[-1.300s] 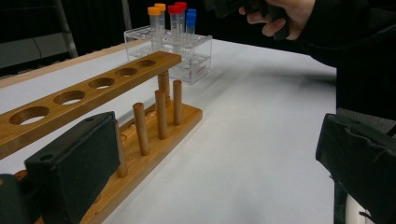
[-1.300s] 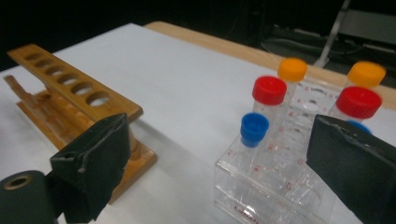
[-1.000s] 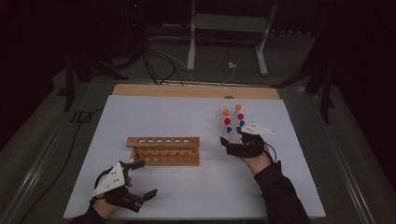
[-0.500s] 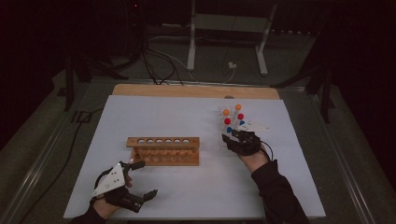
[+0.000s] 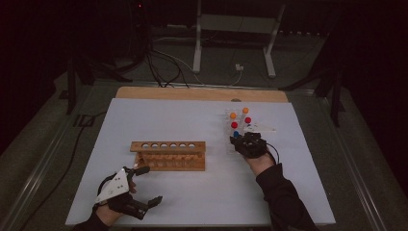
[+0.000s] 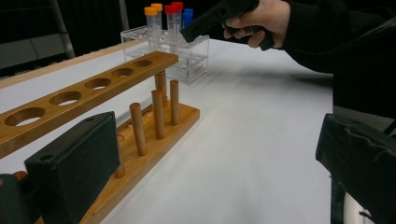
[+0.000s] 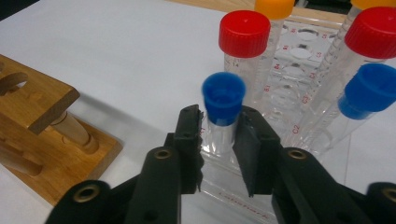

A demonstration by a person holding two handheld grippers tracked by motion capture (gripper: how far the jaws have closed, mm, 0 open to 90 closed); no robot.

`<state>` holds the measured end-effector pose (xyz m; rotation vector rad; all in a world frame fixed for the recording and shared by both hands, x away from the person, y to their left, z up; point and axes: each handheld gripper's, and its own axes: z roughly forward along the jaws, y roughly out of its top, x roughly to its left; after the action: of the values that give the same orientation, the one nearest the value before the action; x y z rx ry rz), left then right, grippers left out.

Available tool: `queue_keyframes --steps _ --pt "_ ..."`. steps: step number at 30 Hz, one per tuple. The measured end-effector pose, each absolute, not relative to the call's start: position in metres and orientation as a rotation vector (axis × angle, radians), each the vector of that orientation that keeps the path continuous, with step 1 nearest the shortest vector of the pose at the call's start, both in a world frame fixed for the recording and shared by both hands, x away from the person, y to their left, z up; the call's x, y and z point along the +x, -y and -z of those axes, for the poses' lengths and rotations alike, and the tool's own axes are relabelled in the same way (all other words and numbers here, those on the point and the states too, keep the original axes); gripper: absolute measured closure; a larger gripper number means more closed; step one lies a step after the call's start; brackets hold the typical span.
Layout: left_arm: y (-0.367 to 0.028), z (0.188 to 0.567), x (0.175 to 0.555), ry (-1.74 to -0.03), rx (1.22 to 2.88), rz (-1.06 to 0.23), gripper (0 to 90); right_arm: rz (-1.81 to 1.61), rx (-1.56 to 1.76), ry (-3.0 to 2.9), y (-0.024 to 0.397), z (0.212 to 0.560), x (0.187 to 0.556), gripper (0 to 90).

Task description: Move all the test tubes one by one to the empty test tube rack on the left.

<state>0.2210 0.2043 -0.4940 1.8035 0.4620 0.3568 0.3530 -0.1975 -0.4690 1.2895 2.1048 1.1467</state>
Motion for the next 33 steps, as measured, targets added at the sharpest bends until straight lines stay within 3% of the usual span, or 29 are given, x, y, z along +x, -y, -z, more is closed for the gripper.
queue_keyframes --steps 16,33 --pt "-0.205 0.494 0.221 -0.462 1.801 -0.355 0.5 -1.124 1.245 -2.081 0.196 0.464 0.350 76.6" --pt "-0.203 0.495 0.221 -0.460 1.811 -0.353 0.5 -1.181 1.170 -2.018 0.204 0.435 0.336 76.6"
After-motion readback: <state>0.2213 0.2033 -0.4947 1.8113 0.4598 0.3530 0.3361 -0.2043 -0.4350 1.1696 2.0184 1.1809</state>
